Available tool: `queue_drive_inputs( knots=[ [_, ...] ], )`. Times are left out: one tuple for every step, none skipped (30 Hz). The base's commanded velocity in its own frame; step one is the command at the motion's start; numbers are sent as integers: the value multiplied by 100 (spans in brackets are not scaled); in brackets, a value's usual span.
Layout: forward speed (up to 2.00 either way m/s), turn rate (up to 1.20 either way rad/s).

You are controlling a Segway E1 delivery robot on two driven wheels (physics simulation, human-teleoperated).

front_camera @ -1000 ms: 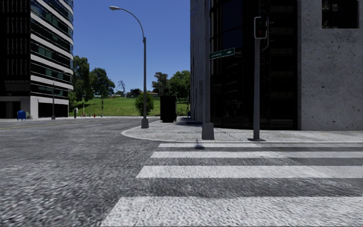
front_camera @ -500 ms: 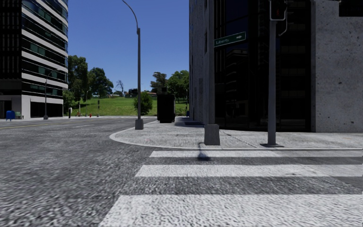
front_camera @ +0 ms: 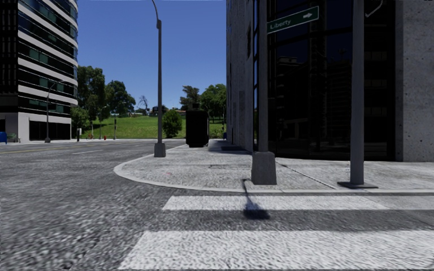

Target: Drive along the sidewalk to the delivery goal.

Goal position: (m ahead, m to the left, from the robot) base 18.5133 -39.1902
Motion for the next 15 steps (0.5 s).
queue_drive_inputs(
  knots=[
    [200, 0],
    [200, 0],
    [200, 0],
    [200, 0],
    [200, 0],
    [200, 0],
    [200, 0],
    [200, 0],
    [200, 0],
    [200, 0],
    [200, 0],
    [200, 0],
    [200, 0],
    [200, 0],
    [200, 0]
  ],
)
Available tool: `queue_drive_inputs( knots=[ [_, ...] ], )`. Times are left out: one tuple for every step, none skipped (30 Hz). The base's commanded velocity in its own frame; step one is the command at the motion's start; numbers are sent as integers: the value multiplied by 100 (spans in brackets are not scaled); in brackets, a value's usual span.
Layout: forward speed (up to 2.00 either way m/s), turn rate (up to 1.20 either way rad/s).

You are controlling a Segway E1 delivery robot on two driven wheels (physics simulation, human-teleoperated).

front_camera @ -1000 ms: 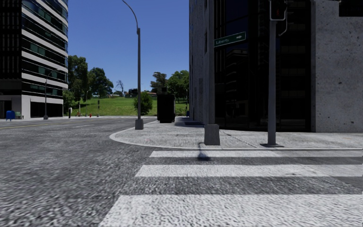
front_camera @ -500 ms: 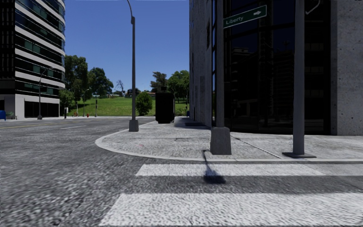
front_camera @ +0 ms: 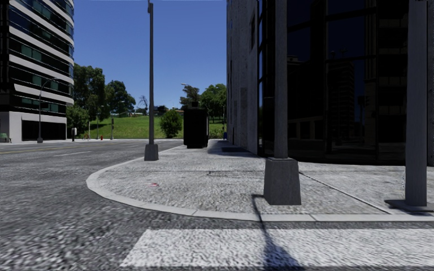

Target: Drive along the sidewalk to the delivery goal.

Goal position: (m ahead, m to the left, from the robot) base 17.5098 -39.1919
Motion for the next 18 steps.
queue_drive_inputs(
  knots=[
    [200, 0],
    [200, 0],
    [200, 0],
    [200, 0],
    [200, 0],
    [200, 0],
    [200, 0],
    [200, 0],
    [200, 0],
    [200, 0],
    [200, 0],
    [200, 0],
    [200, 0],
    [200, 0],
    [200, 0],
    [200, 0],
    [200, 0],
    [200, 0]
  ],
)
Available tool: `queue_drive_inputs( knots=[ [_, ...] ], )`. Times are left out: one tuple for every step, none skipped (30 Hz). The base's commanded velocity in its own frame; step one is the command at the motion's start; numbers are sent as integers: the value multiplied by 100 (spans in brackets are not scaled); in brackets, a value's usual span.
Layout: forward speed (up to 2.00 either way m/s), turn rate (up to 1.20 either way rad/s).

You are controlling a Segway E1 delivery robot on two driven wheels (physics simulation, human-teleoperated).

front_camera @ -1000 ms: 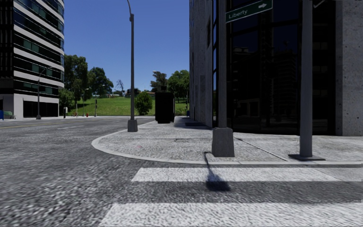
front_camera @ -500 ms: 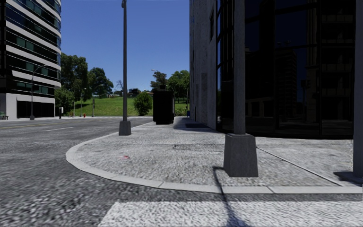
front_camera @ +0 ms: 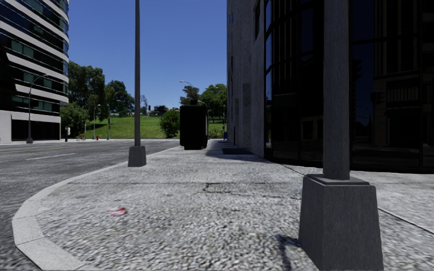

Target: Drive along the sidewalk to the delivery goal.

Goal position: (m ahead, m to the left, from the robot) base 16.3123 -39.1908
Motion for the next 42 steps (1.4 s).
queue_drive_inputs(
  knots=[
    [200, 0],
    [200, 0],
    [192, 0],
    [180, 0],
    [180, 0],
    [168, 0],
    [165, 0],
    [163, 0],
    [163, 0],
    [163, 0],
    [162, 0],
    [162, 0],
    [161, 0],
    [161, 0],
    [160, 0],
    [158, 0],
    [154, 0],
    [151, -4],
    [151, -4],
    [149, -12],
    [147, -24],
    [146, -40],
    [141, -47],
    [141, -47],
    [138, -48],
    [137, -49],
    [135, -49],
    [135, -51],
    [135, -51],
    [134, -54],
    [133, -57],
    [132, -62],
    [131, -68],
    [131, -68],
    [131, -70],
    [129, -71],
    [126, -75],
    [126, -75],
    [124, -77],
    [123, -78],
    [123, -78],
    [123, -81]
  ],
)
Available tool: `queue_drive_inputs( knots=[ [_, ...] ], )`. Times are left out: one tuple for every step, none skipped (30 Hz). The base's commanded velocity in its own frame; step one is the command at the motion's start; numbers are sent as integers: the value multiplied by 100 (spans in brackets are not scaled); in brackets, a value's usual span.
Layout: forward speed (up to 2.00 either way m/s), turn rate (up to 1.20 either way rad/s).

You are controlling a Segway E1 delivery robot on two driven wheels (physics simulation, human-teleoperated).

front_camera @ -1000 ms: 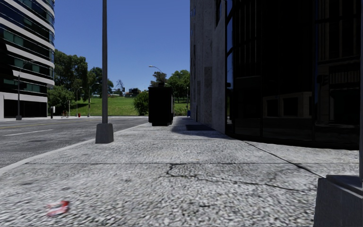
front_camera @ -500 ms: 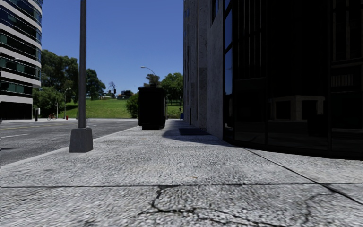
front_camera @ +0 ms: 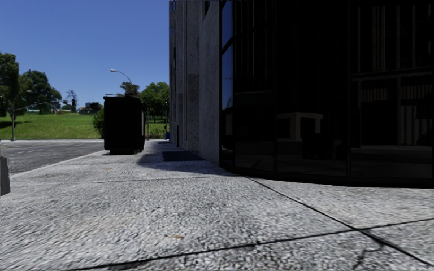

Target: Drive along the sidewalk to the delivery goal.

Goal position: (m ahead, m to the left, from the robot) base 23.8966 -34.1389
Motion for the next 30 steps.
queue_drive_inputs(
  knots=[
    [123, -84],
    [123, -84],
    [123, -84],
    [123, -84],
    [123, -84],
    [123, -84],
    [123, -85],
    [123, -85],
    [123, -85],
    [123, -85],
    [123, -85],
    [123, -85],
    [123, -85],
    [123, -85],
    [123, -85],
    [123, -85],
    [123, -85],
    [123, -85],
    [123, -85],
    [123, -85],
    [123, -85],
    [123, -85],
    [123, -85],
    [123, -85],
    [123, -85],
    [123, -85],
    [123, -85],
    [123, -85],
    [123, -85],
    [123, -85]
  ],
)
